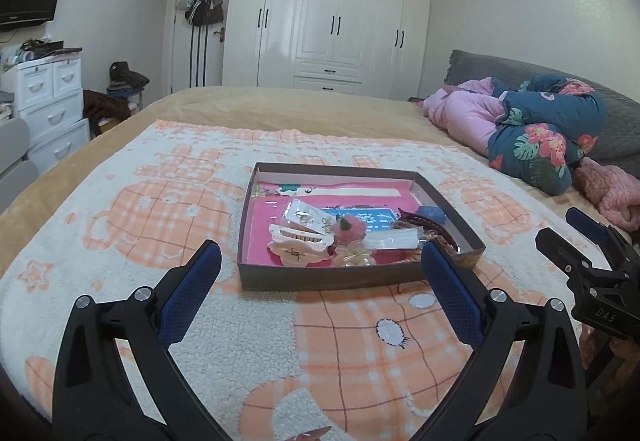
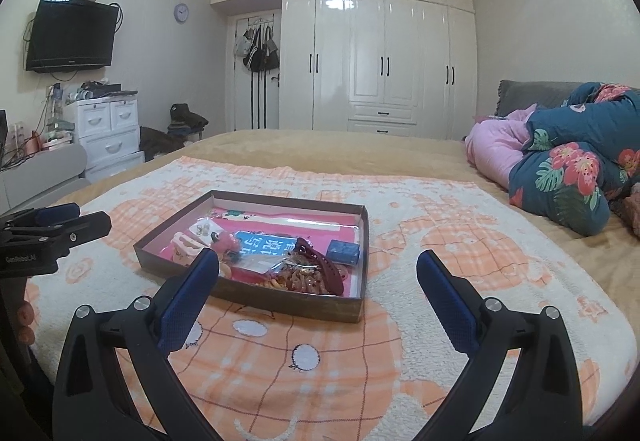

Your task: Organize jewelry

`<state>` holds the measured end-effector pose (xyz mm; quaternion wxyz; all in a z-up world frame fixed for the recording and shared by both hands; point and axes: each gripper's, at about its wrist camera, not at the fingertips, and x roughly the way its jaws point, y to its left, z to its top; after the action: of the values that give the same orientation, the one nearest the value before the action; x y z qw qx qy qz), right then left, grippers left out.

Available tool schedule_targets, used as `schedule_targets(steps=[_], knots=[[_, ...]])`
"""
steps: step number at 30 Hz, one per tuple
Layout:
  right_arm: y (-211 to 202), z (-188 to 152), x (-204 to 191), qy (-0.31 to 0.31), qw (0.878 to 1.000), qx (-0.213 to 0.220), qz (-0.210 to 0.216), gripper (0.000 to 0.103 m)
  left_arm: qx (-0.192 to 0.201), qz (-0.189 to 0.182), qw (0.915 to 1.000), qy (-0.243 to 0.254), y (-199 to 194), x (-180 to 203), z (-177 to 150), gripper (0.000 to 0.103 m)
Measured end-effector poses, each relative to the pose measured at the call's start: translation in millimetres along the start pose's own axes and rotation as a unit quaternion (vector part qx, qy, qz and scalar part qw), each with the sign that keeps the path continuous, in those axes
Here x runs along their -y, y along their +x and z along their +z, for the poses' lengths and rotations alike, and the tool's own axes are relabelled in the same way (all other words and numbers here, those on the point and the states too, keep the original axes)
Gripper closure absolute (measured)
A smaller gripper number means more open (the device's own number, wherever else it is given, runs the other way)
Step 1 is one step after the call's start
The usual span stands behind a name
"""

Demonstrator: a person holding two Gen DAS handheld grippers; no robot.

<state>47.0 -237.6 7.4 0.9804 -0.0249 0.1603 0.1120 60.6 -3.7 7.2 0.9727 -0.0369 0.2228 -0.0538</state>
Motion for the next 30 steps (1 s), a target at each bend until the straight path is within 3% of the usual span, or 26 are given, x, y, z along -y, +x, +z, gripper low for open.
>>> schedule_targets(steps=[18,30], knots=[[-31,-10,-2,0.014,0.998,0.069,0.002,0.006,0.021,-0.001,0.9997,0.014,-14,6,-12,0.011],[-34,-16,3,0.020,0.998,0.063,-0.006,0.006,0.016,0.019,0.9997,0.008,-14,7,-21,0.011]])
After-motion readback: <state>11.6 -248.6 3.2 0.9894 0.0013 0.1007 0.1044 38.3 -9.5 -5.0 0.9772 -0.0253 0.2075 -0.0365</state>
